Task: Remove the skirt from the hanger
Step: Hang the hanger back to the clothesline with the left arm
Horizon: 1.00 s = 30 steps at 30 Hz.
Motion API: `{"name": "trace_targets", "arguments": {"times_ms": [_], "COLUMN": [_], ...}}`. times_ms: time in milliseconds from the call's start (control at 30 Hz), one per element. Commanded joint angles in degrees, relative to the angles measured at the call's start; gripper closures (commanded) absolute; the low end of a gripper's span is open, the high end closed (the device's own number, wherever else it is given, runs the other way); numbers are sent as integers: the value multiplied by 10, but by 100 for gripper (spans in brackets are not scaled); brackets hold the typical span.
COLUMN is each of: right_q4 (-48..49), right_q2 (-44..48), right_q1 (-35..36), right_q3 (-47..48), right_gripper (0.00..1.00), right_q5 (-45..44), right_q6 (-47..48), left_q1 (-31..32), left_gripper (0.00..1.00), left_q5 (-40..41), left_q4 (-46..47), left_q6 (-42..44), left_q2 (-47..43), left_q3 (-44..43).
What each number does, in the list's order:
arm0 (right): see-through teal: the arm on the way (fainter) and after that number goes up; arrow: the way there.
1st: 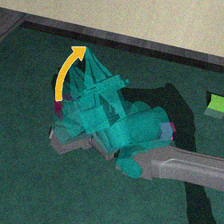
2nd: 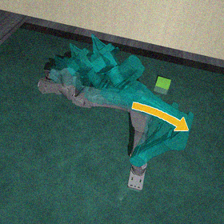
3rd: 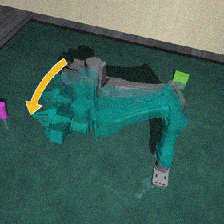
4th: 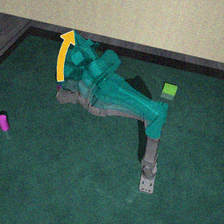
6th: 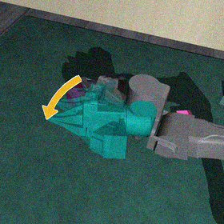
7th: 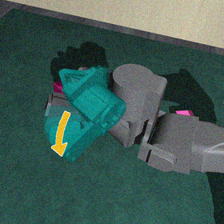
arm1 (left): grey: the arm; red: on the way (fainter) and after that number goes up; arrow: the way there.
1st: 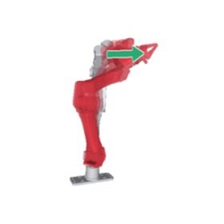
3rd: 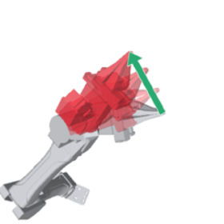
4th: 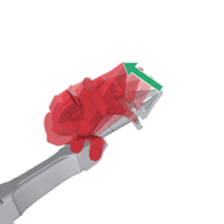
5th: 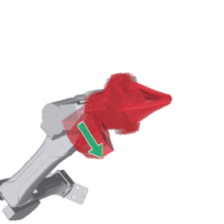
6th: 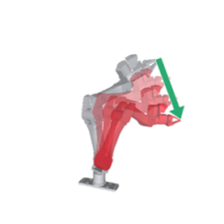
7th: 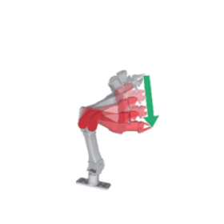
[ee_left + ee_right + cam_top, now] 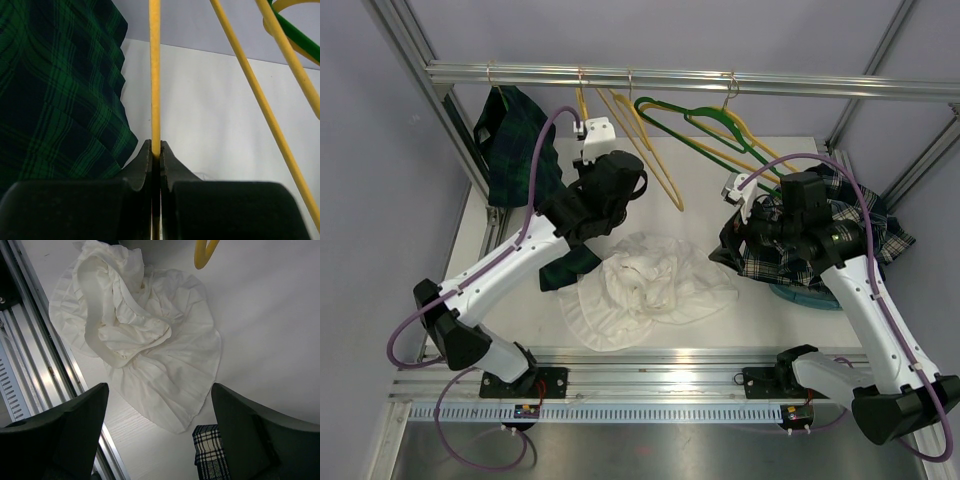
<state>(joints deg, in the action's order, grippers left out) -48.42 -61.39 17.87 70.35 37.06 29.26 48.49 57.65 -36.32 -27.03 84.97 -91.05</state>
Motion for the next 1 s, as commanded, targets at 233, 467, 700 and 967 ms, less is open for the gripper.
{"name": "trace_targets", "arguments": {"times_ms": [233,467,700,967], "right_q4": [-18,-46,-160,-206], "right_q2": [21,23,22,-58], "right_q1": [-3,-4,-3,16], "right_q3": [-3,1,-15,-37], "right_gripper": [9,9,8,8], "right_q5": [21,43,162,174], "right_q6": [26,63,282,459], "left_q1": [-16,-20,-21,-21], "left_gripper": [99,48,9,1], "left_q5": [-61,-97,-162,-228], "left_q4": [29,34,34,-47], "left_q6": [-22,-32,-35,-30], "left_q2": [25,7,-36,-106], "left_q3": [-26,-19,-29,-24]}}
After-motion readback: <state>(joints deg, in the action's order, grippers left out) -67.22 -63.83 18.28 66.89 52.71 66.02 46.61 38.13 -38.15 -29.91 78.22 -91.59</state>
